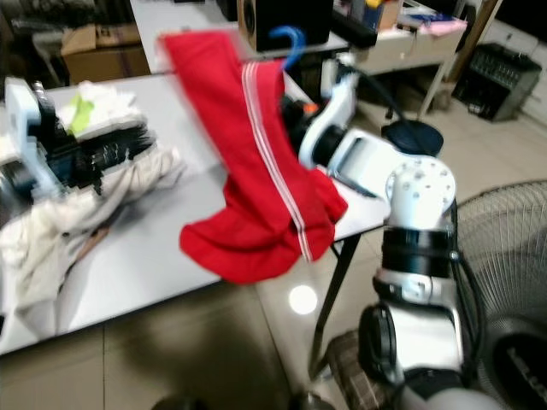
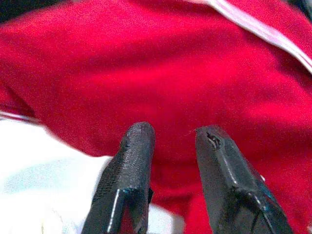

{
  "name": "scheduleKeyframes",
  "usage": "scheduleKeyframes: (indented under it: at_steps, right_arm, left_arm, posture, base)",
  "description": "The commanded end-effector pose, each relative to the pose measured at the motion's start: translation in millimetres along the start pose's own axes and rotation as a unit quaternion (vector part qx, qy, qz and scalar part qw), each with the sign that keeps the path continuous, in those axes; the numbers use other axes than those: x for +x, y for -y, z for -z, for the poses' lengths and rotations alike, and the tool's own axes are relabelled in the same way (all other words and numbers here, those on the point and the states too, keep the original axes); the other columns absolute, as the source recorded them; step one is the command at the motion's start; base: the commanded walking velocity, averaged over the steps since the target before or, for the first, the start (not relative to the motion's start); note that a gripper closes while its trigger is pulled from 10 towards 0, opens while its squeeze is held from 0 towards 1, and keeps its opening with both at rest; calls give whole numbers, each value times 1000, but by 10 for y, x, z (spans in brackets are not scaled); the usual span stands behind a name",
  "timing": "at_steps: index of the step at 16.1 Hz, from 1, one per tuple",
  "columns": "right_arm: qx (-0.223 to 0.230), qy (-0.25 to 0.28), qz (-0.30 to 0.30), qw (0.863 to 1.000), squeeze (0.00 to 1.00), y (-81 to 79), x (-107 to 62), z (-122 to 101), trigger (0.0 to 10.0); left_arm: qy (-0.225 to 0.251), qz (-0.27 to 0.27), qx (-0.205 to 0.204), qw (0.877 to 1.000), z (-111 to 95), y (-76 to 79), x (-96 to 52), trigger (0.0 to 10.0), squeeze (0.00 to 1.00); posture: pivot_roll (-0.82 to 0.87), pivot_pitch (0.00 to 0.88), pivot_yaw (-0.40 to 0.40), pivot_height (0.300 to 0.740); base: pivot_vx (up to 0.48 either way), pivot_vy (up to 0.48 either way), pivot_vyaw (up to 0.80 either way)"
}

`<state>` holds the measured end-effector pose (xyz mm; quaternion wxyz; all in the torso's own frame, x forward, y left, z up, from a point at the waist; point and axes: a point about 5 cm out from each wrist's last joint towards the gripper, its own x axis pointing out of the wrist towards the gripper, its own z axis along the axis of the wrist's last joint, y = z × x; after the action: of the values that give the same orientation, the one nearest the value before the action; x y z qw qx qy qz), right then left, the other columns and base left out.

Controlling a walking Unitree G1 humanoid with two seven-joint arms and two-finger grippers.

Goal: Hang hanger

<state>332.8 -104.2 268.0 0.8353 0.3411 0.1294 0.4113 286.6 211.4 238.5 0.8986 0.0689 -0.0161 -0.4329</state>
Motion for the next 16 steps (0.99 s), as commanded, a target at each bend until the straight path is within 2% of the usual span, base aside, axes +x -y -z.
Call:
scheduleKeyframes:
  at_steps: [1,4,6,7,11,14,16]
  right_arm:
    - [-24,3,-50,998,0,-224,-17,-32,10000]
    - [-26,-4,-83,996,0,-353,-34,-31,10000]
    - [-32,-26,-115,992,0,-473,-32,-7,10000]
    - [-29,-30,-124,991,0,-500,-30,-6,10000]
    - [-27,-48,-162,985,0,-670,-64,-51,10000]
    - [-66,-30,-188,980,0,-876,-205,-287,10000]
    - [-140,7,-167,976,0,-993,-393,-608,10000]
  left_arm:
    - [-19,14,-3,1000,25,42,-75,10000,0]
    - [-34,35,-19,999,27,118,-178,10000,0]
    - [-53,93,-44,993,37,329,-308,10000,0]
    - [-61,102,-50,992,58,375,-336,10000,0]
    - [-66,103,-64,990,62,507,-387,10000,0]
    - [-52,104,-67,991,19,581,-362,10000,0]
    - [-41,99,-65,992,-7,585,-325,10000,0]
  posture:
    - [28,0,-13,740]
    - [39,0,-26,740]
    - [51,0,-47,740]
    - [52,0,-49,740]
    - [76,0,-78,740]
    - [79,0,-87,740]
    - [74,0,-92,740]
  base:
    - [0,0,800]
    - [0,0,800]
    - [0,0,800]
    - [0,0,800]
    - [0,0,800]
    - [0,0,800]
    - [0,0,800]
